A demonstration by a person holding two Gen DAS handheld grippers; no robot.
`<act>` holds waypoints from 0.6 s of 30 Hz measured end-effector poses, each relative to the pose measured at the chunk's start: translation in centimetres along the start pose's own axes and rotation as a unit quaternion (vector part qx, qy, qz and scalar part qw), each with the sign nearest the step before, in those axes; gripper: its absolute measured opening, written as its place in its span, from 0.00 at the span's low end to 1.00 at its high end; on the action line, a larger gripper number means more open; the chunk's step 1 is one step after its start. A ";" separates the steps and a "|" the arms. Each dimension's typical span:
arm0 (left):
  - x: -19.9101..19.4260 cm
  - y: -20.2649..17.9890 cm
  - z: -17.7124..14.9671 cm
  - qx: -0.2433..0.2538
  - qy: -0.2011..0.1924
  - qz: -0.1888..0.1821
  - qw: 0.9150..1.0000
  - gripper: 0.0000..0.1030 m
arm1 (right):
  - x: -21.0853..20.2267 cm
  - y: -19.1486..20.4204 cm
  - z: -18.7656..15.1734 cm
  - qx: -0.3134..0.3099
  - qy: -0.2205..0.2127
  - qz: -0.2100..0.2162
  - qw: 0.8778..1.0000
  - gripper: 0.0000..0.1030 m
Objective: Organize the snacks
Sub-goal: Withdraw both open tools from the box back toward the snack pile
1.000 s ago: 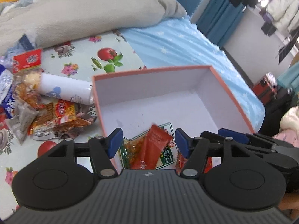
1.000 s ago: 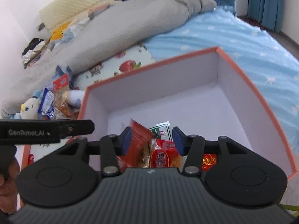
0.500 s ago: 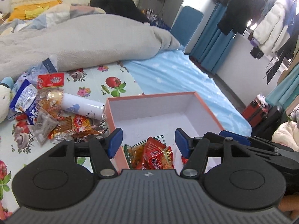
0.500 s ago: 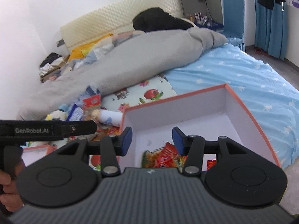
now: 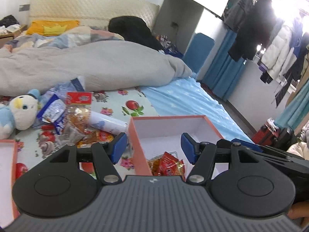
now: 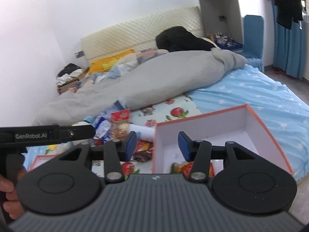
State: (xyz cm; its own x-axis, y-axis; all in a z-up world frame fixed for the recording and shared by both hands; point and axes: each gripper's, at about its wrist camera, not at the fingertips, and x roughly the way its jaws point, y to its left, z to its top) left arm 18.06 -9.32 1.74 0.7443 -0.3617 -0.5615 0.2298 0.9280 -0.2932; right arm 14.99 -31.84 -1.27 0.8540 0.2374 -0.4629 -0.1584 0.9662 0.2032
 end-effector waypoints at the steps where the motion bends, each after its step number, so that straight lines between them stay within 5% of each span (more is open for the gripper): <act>1: -0.5 0.2 -0.1 -0.001 -0.004 0.003 1.000 0.65 | -0.1 0.3 -0.1 -0.002 -0.001 0.002 1.000 0.49; 18: -8.4 6.6 -6.4 -0.062 -0.034 0.050 0.996 0.65 | -0.7 8.1 -4.8 -0.059 0.040 0.082 0.994 0.50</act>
State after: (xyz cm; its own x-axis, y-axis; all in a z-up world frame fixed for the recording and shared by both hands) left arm 9.31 -0.72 -0.44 0.8017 -0.2578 -0.5393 0.0771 0.9393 -0.3344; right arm 10.75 -23.65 -3.42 0.7704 0.3957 -0.5000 -0.3542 0.9176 0.1805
